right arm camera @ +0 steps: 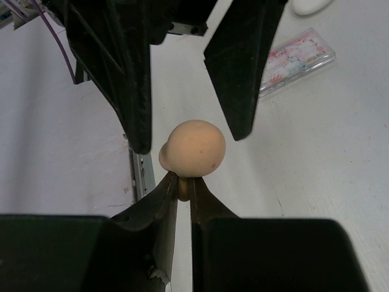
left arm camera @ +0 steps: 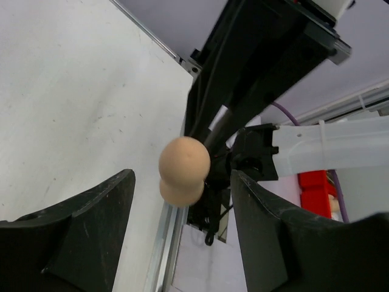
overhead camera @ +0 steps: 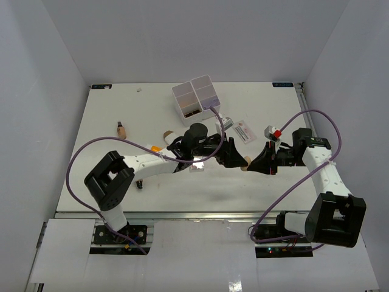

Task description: Organize the makeup

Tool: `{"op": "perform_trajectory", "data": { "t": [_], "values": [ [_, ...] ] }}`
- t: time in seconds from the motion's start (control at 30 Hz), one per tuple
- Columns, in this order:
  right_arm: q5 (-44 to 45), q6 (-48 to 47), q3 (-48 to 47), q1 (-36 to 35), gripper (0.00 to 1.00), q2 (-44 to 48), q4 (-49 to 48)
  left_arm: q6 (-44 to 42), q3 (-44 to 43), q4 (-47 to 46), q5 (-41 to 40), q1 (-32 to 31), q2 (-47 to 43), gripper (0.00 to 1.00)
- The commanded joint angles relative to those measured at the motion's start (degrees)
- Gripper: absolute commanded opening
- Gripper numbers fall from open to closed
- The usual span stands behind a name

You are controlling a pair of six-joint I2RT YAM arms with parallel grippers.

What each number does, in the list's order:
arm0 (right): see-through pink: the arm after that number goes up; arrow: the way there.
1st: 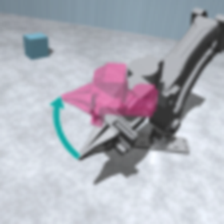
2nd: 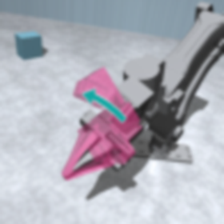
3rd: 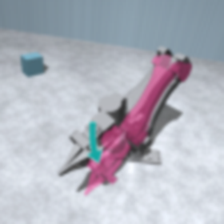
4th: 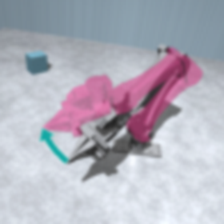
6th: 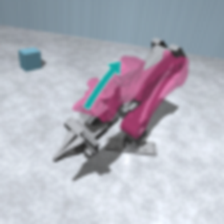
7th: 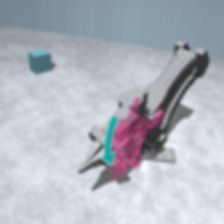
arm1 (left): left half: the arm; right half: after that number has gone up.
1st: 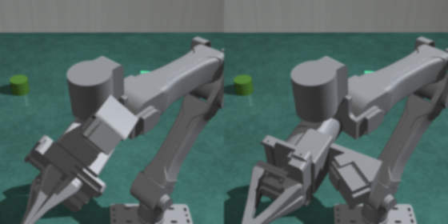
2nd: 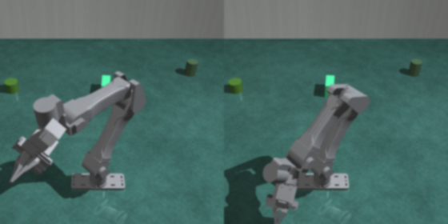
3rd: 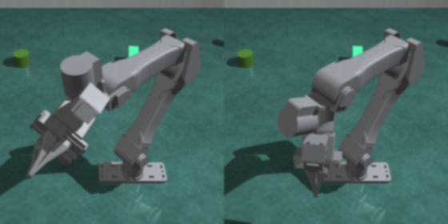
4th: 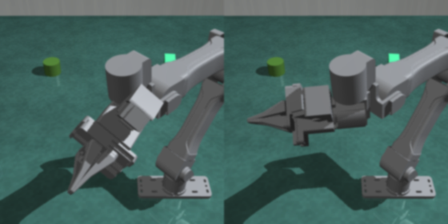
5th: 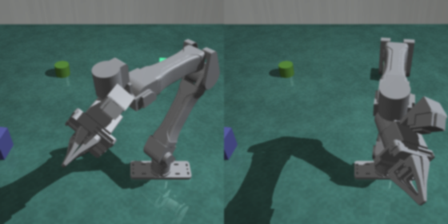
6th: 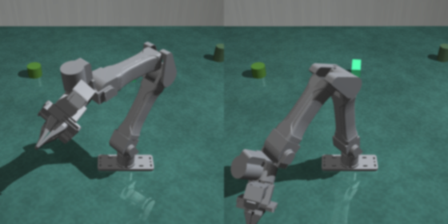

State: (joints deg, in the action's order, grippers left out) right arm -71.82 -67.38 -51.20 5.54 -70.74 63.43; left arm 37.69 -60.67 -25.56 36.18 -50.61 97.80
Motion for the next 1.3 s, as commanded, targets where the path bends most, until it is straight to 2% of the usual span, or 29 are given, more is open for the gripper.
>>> {"op": "perform_trajectory", "data": {
  "t": [0.0,0.1,0.23,0.5,0.6,0.67,0.87,1.1,1.27],
  "values": [
    [-3.9,-5.4,-1.1,-0.1,0.15,1.1,5.1,-4.3,-4.9,0.7,-2.9,-1.9,2.7,0.72],
    [-4.0,-5.4,-1.1,-0.1,0.15,1.1,5.3,-5.0,-6.3,1.6,-2.5,-2.4,3.7,0.64],
    [-3.9,-5.3,-1.0,-0.1,0.15,0.8,5.4,-6.1,-7.6,3.4,-2.6,-2.6,4.2,0.41],
    [-3.7,-5.1,-0.8,0.0,0.16,0.0,5.3,-7.1,-8.0,4.7,-2.0,-2.6,4.0,0.13],
    [-3.4,-4.4,-0.7,0.1,0.23,-0.1,4.9,-7.5,-8.4,6.4,-1.4,-2.6,4.1,0.03],
    [-3.0,-3.8,-0.6,0.2,0.33,-0.2,4.4,-8.2,-8.4,7.6,-1.9,-2.6,3.3,0.0],
    [-1.7,-0.2,-0.2,1.1,0.88,0.7,1.8,-13.1,-9.0,16.4,-9.2,-1.0,0.7,0.0],
    [1.3,5.8,1.5,1.4,0.9,3.6,-4.6,-18.3,-9.2,25.2,-17.4,5.3,-3.3,0.0],
    [7.2,18.7,4.8,1.4,0.9,9.0,-16.9,-22.1,-14.0,32.3,-22.4,12.2,-3.0,0.02]
  ]
}}
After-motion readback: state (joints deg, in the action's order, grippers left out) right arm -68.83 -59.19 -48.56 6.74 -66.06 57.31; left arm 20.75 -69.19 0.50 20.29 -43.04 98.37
